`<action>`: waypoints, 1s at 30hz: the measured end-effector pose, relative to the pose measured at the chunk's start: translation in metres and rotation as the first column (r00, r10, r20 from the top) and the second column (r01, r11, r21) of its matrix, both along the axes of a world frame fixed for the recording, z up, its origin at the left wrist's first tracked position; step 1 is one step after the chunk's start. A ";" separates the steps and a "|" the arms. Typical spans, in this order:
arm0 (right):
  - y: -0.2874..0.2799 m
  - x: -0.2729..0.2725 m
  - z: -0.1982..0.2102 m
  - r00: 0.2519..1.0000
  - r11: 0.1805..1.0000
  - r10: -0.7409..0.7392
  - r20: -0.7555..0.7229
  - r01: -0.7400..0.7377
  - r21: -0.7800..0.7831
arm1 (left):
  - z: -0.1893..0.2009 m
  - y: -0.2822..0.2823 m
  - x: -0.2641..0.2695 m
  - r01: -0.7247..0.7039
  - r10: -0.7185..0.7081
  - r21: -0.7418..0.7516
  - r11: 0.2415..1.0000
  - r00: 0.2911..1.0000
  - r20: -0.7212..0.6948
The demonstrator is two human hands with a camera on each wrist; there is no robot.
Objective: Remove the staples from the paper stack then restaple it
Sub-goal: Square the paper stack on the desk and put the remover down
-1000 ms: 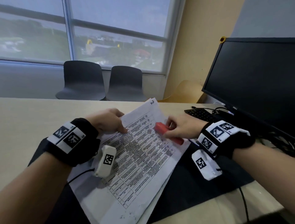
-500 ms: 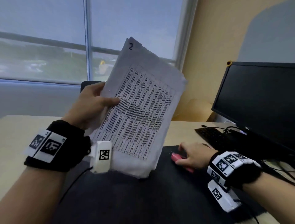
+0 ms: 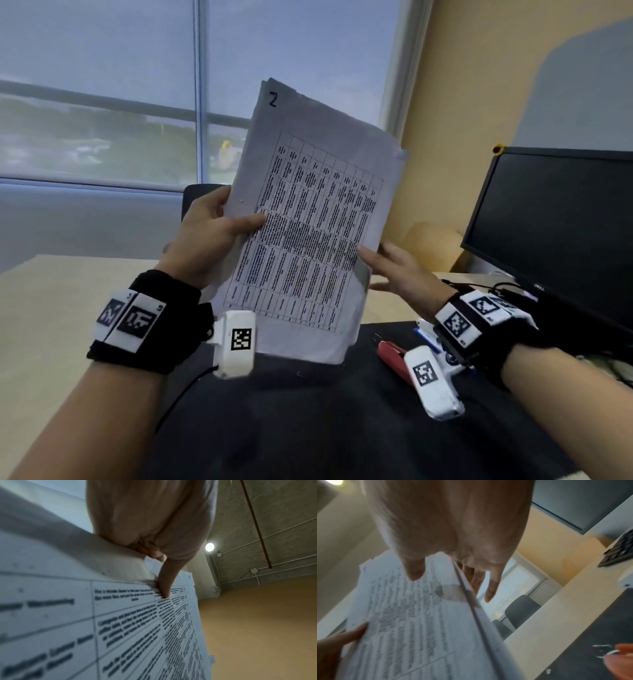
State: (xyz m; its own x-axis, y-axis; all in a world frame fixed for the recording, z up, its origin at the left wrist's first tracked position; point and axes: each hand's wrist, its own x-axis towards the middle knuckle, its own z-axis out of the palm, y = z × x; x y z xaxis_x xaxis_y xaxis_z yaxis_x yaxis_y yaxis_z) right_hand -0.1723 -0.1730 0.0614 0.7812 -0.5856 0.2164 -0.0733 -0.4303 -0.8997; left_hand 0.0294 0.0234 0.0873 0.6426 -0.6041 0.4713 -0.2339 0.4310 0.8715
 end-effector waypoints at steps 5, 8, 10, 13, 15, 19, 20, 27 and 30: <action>0.011 0.025 -0.002 0.983 0.998 -0.056 0.176 0.054 0.018 | 0.000 0.002 0.001 -0.023 0.022 0.018 1.000 0.998 0.053; 0.032 0.044 -0.003 0.983 0.998 -0.032 0.181 0.041 -0.047 | -0.005 0.002 -0.005 -0.076 0.071 0.051 0.996 0.992 0.104; 0.050 0.059 -0.002 0.985 0.990 -0.037 0.171 0.060 -0.130 | -0.010 0.004 -0.006 -0.203 0.195 0.042 0.978 0.969 0.150; 0.076 0.077 0.003 0.976 0.988 -0.033 0.215 0.064 -0.142 | -0.008 0.021 0.002 -0.387 0.394 -0.076 0.919 0.908 0.142; 0.093 0.089 0.008 0.974 0.985 -0.031 0.225 0.067 -0.156 | -0.004 0.040 0.011 -0.449 0.467 -0.153 0.880 0.877 0.114; 0.114 0.111 0.004 0.983 0.995 0.022 0.180 -0.004 -0.096 | -0.021 0.074 0.027 -0.532 0.541 -0.167 0.830 0.841 0.015; 0.116 0.114 -0.001 0.991 0.995 0.022 0.129 -0.009 -0.096 | -0.031 0.079 0.029 -0.531 0.534 -0.123 0.838 0.845 -0.012; 0.126 0.113 -0.008 0.975 0.948 0.085 -0.207 -0.143 -0.286 | -0.071 0.090 0.032 -0.530 0.541 0.161 0.832 0.840 -0.033; 0.118 0.110 0.003 0.985 0.958 0.091 -0.149 -0.128 -0.256 | -0.049 0.096 0.040 -0.557 0.562 0.202 0.806 0.826 0.035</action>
State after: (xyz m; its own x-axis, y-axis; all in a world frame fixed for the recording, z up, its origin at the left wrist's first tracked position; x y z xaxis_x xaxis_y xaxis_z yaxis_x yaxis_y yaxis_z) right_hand -0.0624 -0.0546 0.0649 0.8698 -0.4309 0.2405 -0.1245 -0.6632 -0.7380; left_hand 0.0697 0.1191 0.0379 0.9078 -0.2131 0.3613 -0.3585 0.0532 0.9320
